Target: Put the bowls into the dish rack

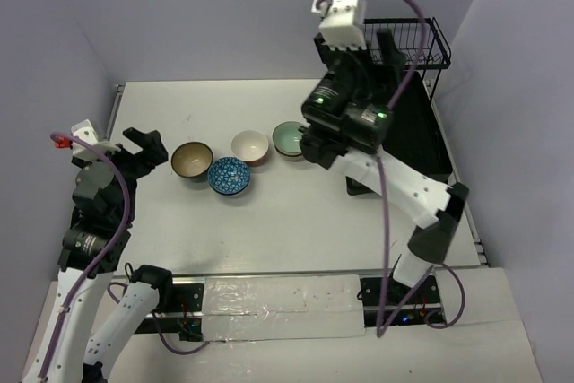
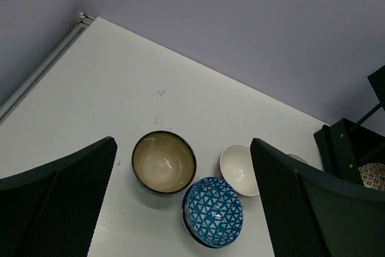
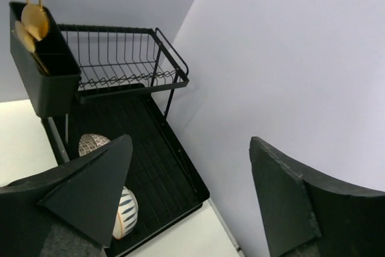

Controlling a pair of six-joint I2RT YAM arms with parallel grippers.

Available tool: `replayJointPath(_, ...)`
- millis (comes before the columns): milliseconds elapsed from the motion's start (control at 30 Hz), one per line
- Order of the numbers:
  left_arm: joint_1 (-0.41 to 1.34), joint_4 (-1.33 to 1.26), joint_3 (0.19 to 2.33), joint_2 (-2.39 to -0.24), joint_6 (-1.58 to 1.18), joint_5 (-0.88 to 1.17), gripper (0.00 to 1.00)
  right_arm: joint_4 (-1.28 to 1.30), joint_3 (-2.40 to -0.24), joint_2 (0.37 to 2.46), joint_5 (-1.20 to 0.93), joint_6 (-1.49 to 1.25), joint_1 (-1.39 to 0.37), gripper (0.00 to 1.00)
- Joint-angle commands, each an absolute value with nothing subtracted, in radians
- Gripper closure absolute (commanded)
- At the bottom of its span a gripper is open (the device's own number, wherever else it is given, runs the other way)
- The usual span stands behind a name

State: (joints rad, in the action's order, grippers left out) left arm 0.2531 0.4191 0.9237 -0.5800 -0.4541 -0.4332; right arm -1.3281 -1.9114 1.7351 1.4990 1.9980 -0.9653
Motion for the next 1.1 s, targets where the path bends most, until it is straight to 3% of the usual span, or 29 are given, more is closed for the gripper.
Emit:
replayJointPath(0, 0.256, 0.357, 0.920, -0.607, -0.482, -0.374, 0.01, -1.764, -1.800, 1.626, 1.750, 2.169, -0.992, 0.12)
replayJointPath(200, 0.256, 0.315, 0.900, -0.629, -0.502, -0.338, 0.01, -1.666, -1.718, 1.504, 1.534, 1.931, -0.991, 0.02)
replayJointPath(300, 0.256, 0.314, 0.904, -0.640, -0.500, -0.325, 0.01, -1.206, -1.675, 1.382, 1.412, 1.405, -0.988, 0.01)
replayJointPath(333, 0.256, 0.313, 0.902, -0.641, -0.499, -0.331, 0.01, -0.853, -1.696, 1.352, 1.376, 1.234, -0.988, 0.03)
replayJointPath(367, 0.256, 0.313, 0.900, -0.640, -0.496, -0.336, 0.01, -0.680, -1.718, 1.295, 1.286, 1.078, -0.986, 0.05)
replayJointPath(400, 0.256, 0.311, 0.894, -0.637, -0.494, -0.342, 0.01, -0.356, -1.748, 1.273, 1.235, 0.791, -0.982, 0.05)
replayJointPath(433, 0.256, 0.308, 0.890, -0.632, -0.494, -0.347, 0.01, -0.237, -1.809, 1.261, 1.186, 0.679, -0.974, 0.05)
replayJointPath(567, 0.256, 0.299, 0.871, -0.624, -0.489, -0.356, 0.01, -0.147, -1.787, 1.244, 1.103, 0.572, -0.953, 0.04)
replayJointPath(700, 0.256, 0.305, 0.879, -0.643, -0.472, -0.354, 0.01, 0.183, -1.789, 1.296, 0.991, 0.291, -0.942, 0.04)
replayJointPath(800, 0.256, 0.325, 0.888, -0.667, -0.457, -0.351, 0.01, 0.390, -1.776, 1.321, 0.780, 0.033, -0.899, 0.05)
replayJointPath(1067, 0.256, 0.380, 0.876, -0.732, -0.442, -0.350, 0.01, 0.576, -1.651, 1.452, 0.352, -0.372, -0.887, 0.00)
